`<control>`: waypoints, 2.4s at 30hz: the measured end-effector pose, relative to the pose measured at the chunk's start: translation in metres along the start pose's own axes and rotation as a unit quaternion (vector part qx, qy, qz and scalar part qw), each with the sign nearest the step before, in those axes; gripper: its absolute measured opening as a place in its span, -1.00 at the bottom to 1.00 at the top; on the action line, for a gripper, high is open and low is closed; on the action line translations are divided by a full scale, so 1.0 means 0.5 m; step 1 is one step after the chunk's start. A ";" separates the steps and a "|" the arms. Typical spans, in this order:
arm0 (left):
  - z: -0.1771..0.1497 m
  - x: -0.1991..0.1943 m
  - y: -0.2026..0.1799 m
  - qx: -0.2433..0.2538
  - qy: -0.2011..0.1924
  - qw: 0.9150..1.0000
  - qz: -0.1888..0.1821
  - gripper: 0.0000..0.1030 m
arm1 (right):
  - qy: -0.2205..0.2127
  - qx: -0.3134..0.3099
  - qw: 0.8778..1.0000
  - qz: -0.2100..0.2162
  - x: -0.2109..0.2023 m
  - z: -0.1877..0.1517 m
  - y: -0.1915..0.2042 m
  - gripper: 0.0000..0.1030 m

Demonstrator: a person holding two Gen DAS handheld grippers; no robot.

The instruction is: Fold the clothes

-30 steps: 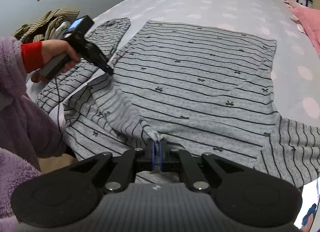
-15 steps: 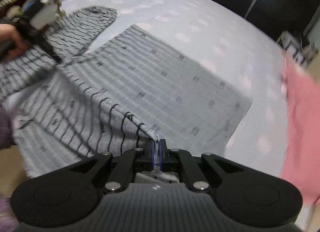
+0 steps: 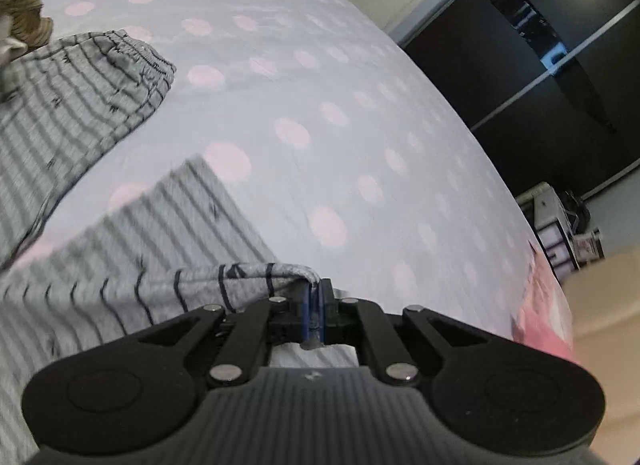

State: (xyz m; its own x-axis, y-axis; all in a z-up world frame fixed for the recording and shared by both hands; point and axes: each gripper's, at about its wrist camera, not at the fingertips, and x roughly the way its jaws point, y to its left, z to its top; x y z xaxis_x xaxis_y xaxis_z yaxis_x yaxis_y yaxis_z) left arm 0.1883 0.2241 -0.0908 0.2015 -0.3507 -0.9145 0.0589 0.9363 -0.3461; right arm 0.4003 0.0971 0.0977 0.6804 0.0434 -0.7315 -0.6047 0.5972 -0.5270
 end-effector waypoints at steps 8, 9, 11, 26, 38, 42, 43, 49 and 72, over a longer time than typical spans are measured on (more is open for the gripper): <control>0.011 -0.022 0.006 0.033 -0.040 0.998 -0.040 -1.00 | -0.002 -0.005 0.999 0.043 0.201 0.139 0.109 -0.90; 0.013 -0.025 -0.004 0.044 -0.045 0.997 -0.049 -1.00 | 0.001 -0.012 0.999 0.046 0.219 0.147 0.126 -0.90; 0.011 -0.025 -0.025 0.069 -0.057 0.994 -0.060 -0.93 | 0.002 -0.022 0.998 0.050 0.247 0.152 0.150 -0.88; -0.020 0.065 -0.082 0.143 -0.028 0.989 -0.019 -0.87 | 0.024 0.249 0.958 0.142 0.291 0.011 -0.017 -0.46; -0.017 0.044 -0.076 0.123 -0.001 0.992 0.001 -0.97 | -0.026 0.399 0.901 0.168 0.359 -0.043 -0.035 -0.94; -0.018 0.054 -0.070 0.113 0.005 0.994 0.005 -0.97 | -0.034 0.398 0.909 0.123 0.339 -0.042 -0.072 -0.94; -0.018 0.053 -0.072 0.116 0.007 0.993 0.007 -0.97 | -0.028 0.395 0.908 0.138 0.341 -0.046 -0.075 -0.85; -0.018 0.055 -0.088 0.125 0.010 0.992 0.017 -0.97 | -0.037 0.374 0.916 0.141 0.309 -0.076 -0.084 -0.34; -0.017 0.061 -0.082 0.137 0.027 0.990 0.016 -0.97 | -0.070 0.352 0.910 0.206 0.384 0.104 0.063 -0.99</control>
State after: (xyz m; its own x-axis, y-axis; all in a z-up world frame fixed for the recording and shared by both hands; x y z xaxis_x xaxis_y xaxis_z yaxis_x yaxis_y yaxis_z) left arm 0.1836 0.1750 -0.1065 0.1553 -0.3140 -0.9366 0.3173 0.9138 -0.2537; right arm 0.5334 0.1658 -0.0370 0.5324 0.4521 -0.7156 -0.4388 0.8704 0.2233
